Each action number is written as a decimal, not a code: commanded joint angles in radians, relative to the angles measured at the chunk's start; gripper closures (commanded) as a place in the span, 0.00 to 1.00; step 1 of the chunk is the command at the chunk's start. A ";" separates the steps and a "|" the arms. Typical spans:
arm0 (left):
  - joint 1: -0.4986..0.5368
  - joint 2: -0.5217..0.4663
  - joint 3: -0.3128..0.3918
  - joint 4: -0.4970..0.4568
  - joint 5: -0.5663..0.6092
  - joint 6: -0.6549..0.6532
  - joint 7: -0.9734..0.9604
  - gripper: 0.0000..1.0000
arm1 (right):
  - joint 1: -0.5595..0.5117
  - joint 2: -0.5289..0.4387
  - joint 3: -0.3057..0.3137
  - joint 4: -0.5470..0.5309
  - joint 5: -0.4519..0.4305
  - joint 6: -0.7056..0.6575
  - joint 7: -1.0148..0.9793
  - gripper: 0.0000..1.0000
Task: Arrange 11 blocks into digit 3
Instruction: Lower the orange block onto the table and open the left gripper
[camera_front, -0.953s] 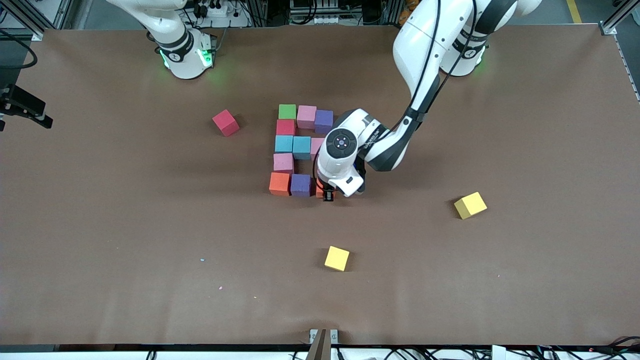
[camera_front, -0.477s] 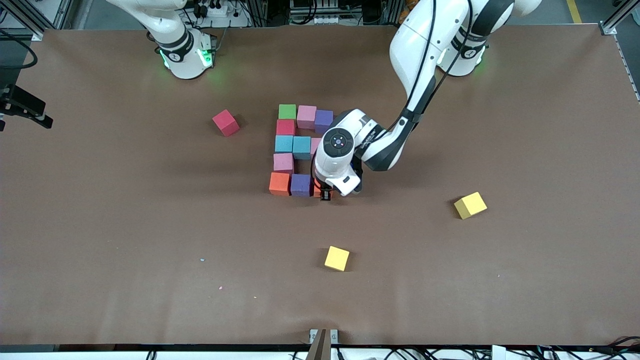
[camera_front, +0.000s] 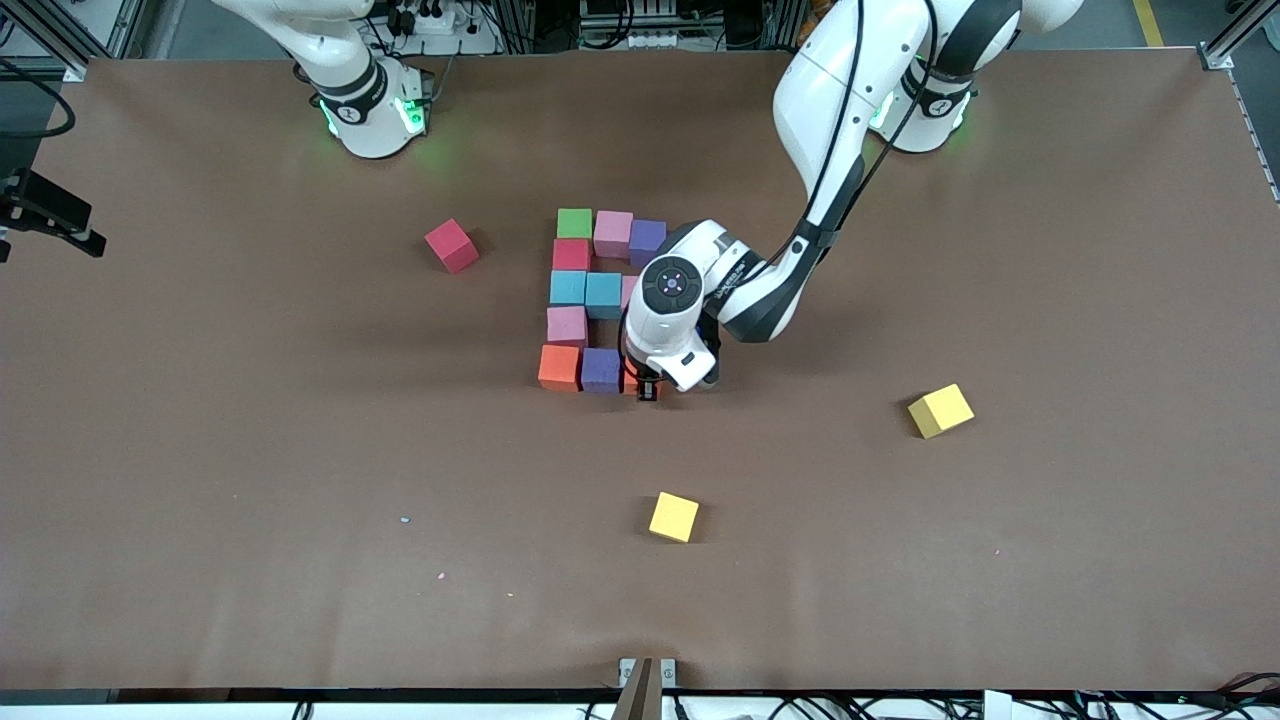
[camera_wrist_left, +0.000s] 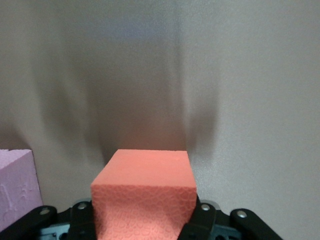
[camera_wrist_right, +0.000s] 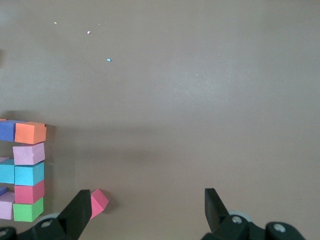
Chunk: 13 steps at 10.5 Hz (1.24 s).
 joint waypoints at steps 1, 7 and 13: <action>-0.029 0.036 0.013 0.050 -0.013 0.006 -0.033 1.00 | 0.006 -0.003 -0.001 -0.003 -0.014 0.002 -0.002 0.00; -0.031 0.040 0.013 0.047 -0.006 0.006 -0.034 0.01 | 0.006 -0.003 -0.001 -0.003 -0.014 0.002 -0.002 0.00; -0.042 -0.053 0.011 0.042 0.061 -0.069 -0.037 0.00 | 0.006 -0.003 -0.001 -0.003 -0.015 0.002 -0.002 0.00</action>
